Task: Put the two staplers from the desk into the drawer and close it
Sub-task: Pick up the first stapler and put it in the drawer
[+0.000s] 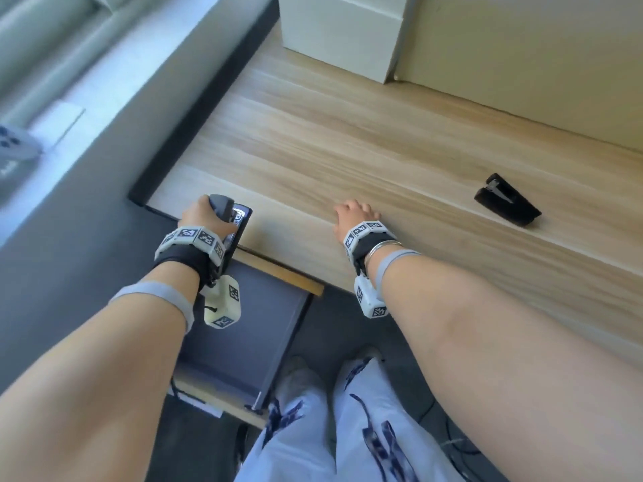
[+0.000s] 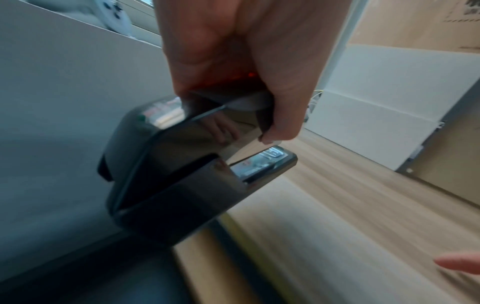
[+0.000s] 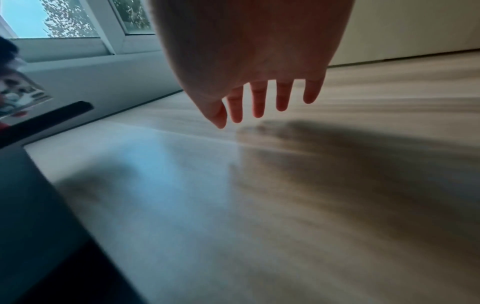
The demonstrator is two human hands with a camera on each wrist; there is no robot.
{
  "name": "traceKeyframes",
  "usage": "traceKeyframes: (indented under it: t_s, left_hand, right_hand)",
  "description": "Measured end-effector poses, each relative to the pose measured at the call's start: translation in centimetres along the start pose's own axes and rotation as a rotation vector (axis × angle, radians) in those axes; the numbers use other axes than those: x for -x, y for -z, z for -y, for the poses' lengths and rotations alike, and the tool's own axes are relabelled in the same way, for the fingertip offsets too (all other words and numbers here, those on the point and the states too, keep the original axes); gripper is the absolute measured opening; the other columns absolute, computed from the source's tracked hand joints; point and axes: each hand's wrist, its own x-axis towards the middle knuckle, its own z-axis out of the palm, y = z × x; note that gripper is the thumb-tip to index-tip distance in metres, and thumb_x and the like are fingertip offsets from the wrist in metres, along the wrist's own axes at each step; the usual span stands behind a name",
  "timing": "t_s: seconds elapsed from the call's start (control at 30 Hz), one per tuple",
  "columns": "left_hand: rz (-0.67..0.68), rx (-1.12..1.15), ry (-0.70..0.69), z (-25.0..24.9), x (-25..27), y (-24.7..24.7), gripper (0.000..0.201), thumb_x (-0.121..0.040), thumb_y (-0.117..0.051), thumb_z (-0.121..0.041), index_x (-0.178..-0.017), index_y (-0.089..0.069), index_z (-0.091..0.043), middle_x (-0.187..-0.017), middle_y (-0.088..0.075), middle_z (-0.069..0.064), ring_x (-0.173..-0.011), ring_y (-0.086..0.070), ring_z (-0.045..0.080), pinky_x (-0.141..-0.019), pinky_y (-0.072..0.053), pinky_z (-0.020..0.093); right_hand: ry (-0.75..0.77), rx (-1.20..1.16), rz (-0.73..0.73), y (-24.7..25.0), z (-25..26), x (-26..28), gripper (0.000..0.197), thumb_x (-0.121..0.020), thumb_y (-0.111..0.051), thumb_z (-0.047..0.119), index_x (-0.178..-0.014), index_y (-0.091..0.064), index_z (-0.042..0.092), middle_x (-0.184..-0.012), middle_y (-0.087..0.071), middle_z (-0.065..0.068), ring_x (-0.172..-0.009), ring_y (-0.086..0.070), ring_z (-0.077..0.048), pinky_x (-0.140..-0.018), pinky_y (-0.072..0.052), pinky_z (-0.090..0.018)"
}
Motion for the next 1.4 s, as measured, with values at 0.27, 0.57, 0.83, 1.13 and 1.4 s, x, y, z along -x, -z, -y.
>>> traceKeyframes:
  t_s: [0.27, 0.57, 0.83, 1.13, 1.4]
  left_hand:
    - [0.005, 0.047, 0.18, 12.2, 0.0, -1.0, 0.034, -0.067, -0.066, -0.017, -0.095, -0.06, -0.001, -0.088, -0.063, 0.015, -0.095, -0.064, 0.034, -0.071, -0.045, 0.032]
    - [0.082, 0.03, 0.247, 17.4, -2.2, -8.3, 0.034, -0.072, -0.068, -0.014, -0.1, -0.052, -0.003, -0.108, -0.065, 0.022, -0.102, -0.063, 0.037, -0.086, -0.05, 0.04]
    - [0.123, -0.018, 0.269, 18.8, -6.6, -15.1, 0.032, -0.077, -0.064, -0.023, -0.101, -0.053, -0.006, -0.1, -0.066, 0.022, -0.095, -0.064, 0.039, -0.08, -0.05, 0.039]
    - [0.153, -0.011, 0.317, 20.0, -9.3, -17.8, 0.04, -0.075, -0.068, -0.03, -0.102, -0.053, -0.006, -0.101, -0.066, 0.024, -0.094, -0.064, 0.041, -0.073, -0.049, 0.039]
    - [0.163, -0.036, 0.363, 20.5, -10.9, -19.6, 0.054, -0.077, -0.064, -0.042, -0.116, -0.053, -0.005, -0.114, -0.063, 0.028, -0.106, -0.061, 0.046, -0.088, -0.05, 0.046]
  right_hand:
    - [-0.046, -0.082, -0.092, -4.3, 5.6, 0.3, 0.055, -0.097, -0.041, 0.031, -0.149, -0.023, 0.032, -0.163, -0.009, 0.005, -0.15, -0.005, -0.028, -0.119, -0.008, -0.048]
    - [-0.106, 0.004, -0.265, -8.0, 6.6, 0.4, 0.061, -0.097, -0.031, 0.05, -0.152, -0.009, 0.035, -0.164, -0.002, 0.004, -0.151, -0.001, -0.029, -0.119, -0.001, -0.052]
    - [-0.136, 0.042, -0.363, -9.1, 6.3, -0.8, 0.061, -0.096, -0.03, 0.051, -0.152, -0.01, 0.036, -0.163, -0.006, 0.004, -0.151, -0.005, -0.028, -0.119, -0.004, -0.051]
    - [-0.091, 0.042, -0.398, -9.0, 6.5, 0.0, 0.062, -0.095, -0.031, 0.051, -0.152, -0.013, 0.036, -0.163, -0.009, 0.003, -0.15, -0.007, -0.03, -0.119, -0.005, -0.051]
    - [-0.105, 0.046, -0.403, -9.2, 6.6, -0.2, 0.062, -0.094, -0.032, 0.052, -0.151, -0.014, 0.037, -0.163, -0.011, 0.004, -0.15, -0.008, -0.03, -0.119, -0.004, -0.051]
